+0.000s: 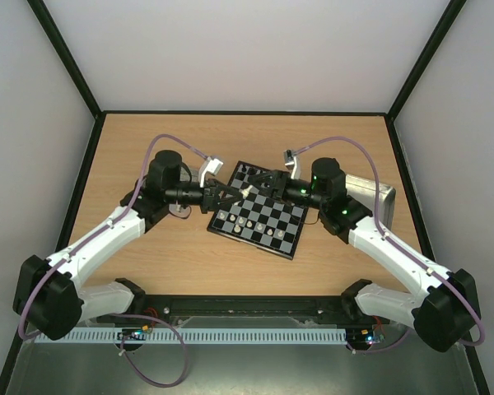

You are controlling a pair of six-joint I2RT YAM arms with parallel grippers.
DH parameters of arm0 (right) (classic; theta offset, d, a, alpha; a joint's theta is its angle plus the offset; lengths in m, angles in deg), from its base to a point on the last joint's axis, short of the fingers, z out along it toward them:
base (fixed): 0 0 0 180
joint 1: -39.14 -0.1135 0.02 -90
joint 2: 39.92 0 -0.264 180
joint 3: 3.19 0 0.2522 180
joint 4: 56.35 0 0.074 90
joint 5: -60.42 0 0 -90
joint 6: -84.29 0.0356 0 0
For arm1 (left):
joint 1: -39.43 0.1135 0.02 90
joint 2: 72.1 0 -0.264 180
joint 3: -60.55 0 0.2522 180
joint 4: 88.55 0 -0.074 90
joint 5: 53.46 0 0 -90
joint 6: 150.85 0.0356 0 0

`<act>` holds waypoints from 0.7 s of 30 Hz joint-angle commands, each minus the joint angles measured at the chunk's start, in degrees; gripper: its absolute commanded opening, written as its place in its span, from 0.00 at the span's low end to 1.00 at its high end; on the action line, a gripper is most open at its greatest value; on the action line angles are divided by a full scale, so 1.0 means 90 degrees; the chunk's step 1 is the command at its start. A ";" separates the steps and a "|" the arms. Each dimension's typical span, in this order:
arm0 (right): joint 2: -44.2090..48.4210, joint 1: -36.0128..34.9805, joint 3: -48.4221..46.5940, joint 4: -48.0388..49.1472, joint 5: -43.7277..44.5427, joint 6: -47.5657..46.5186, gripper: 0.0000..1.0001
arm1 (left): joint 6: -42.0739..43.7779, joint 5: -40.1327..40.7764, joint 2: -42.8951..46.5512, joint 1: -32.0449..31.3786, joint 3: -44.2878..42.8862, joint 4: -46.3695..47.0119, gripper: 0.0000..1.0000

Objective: Set up the chess pieces on the board
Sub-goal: Pick up the chess piece from the storage box.

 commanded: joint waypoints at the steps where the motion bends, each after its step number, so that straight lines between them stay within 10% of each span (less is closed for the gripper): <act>1: 0.0014 0.0016 -0.0068 0.0331 -0.0399 0.0023 0.36 | 0.0129 -0.0152 -0.0023 -0.0028 -0.0214 0.0222 0.13; 21: -0.0039 0.0016 -0.0091 -0.0211 0.0144 -0.0345 0.03 | 0.0132 0.0143 -0.0202 -0.0036 -0.0330 0.0134 0.13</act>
